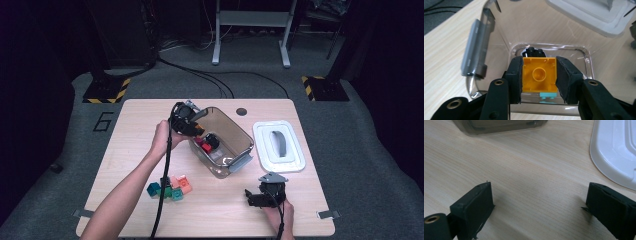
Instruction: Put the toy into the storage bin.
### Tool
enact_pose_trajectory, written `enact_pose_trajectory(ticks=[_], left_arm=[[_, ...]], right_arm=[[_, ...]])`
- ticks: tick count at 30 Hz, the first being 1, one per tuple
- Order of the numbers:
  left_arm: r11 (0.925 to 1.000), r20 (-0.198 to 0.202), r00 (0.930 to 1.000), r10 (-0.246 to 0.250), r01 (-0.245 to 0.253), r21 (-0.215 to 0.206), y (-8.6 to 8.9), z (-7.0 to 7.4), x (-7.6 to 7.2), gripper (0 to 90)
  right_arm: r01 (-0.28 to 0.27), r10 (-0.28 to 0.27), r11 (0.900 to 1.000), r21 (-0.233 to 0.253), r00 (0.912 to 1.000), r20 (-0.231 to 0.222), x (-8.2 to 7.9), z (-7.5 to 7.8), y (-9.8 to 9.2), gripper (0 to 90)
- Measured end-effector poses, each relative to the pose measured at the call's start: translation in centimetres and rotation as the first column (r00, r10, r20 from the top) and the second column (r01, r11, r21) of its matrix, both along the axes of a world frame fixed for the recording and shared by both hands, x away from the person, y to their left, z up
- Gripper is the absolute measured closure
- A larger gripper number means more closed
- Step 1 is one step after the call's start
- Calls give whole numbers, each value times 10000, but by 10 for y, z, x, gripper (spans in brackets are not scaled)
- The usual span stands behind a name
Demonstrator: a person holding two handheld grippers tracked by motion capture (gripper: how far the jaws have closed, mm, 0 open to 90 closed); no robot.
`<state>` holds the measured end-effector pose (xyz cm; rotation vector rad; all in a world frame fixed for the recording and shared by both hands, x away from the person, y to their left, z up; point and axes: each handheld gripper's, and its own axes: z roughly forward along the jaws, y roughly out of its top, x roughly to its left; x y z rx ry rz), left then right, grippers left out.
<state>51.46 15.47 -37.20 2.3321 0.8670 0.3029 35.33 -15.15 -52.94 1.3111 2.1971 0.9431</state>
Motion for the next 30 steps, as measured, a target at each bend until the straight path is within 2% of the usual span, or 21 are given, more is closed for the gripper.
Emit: enact_pose_trajectory(ticks=[5,10,23,30], left_arm=[[9996,-332,9992,-204,211,198,-2,-9,1,589],[9994,-428,9990,-150,163,307,-1,-11,2,588],[9968,-266,9996,-5,26,795,1,-11,1,582],[9976,-204,9998,68,-54,685,5,-9,0,555]], right_arm=[[0,0,10000,4,10000,7,0,0,0,64],[-2,2,10000,0,10000,3,0,0,0,64],[-2,2,10000,0,10000,6,0,0,0,64],[0,0,10000,-1,10000,2,0,0,0,64]])
